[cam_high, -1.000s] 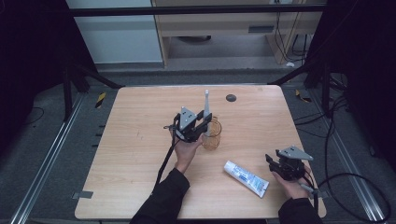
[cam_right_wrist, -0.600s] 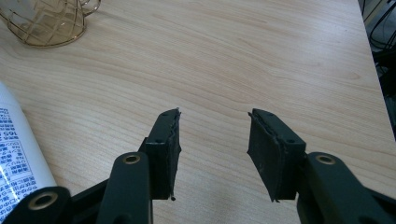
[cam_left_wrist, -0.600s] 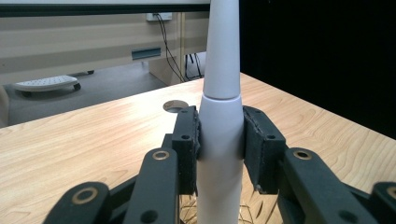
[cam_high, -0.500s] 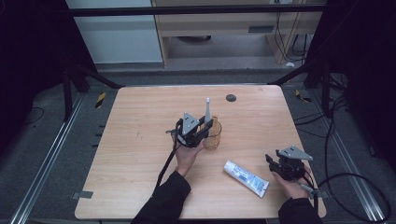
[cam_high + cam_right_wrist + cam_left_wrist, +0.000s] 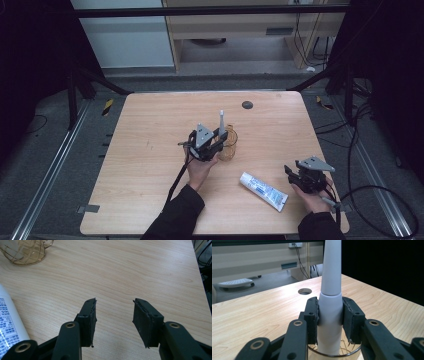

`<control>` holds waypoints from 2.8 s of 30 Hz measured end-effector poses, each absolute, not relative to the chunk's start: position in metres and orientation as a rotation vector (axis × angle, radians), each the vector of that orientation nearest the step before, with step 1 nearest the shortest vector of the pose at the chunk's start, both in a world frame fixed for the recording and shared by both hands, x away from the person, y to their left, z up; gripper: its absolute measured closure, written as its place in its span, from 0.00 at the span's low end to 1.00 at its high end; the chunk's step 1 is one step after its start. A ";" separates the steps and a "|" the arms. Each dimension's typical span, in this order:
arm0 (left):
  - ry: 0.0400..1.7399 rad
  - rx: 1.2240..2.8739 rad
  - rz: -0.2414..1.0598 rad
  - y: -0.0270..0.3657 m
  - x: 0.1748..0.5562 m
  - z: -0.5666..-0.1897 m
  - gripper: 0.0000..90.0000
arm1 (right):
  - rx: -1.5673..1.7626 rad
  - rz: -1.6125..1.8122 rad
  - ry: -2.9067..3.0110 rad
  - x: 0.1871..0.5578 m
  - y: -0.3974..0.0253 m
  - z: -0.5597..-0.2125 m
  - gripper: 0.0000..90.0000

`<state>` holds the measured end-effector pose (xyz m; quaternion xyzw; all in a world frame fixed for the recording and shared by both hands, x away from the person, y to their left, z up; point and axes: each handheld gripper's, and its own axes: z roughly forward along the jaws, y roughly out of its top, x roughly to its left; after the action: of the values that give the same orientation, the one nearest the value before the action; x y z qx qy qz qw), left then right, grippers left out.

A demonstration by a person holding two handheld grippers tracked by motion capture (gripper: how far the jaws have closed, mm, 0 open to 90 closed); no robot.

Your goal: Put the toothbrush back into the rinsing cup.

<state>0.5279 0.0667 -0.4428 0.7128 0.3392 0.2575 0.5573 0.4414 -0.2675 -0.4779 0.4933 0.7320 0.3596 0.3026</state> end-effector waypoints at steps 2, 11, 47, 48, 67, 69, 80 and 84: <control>0.795 1.685 0.608 0.067 0.527 -0.443 0.74 | 1.307 0.952 1.942 0.441 -0.267 -0.478 0.59; 0.779 1.688 0.610 0.067 0.524 -0.443 0.73 | 1.310 0.953 1.941 0.441 -0.267 -0.478 0.59; 0.842 1.784 0.640 0.108 0.498 -0.416 0.40 | 1.316 0.976 1.926 0.437 -0.266 -0.474 0.55; 0.842 1.794 0.648 0.111 0.497 -0.414 0.40 | 1.312 0.975 1.925 0.437 -0.267 -0.474 0.55; 0.983 1.889 0.654 0.206 0.461 -0.425 0.37 | 1.271 0.987 1.965 0.430 -0.263 -0.467 0.56; 1.006 1.894 0.653 0.218 0.455 -0.430 0.37 | 1.266 0.989 1.971 0.428 -0.263 -0.466 0.57; 1.184 1.855 0.668 0.272 0.431 -0.458 0.40 | 1.249 1.010 2.040 0.423 -0.256 -0.465 0.65; 1.224 1.857 0.681 0.280 0.429 -0.463 0.42 | 1.256 0.996 2.078 0.420 -0.255 -0.467 0.72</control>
<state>0.4288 0.2799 -0.4633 0.7330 0.4829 0.2689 0.3965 0.4201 -0.2545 -0.4670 0.4626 0.7654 0.3670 0.2559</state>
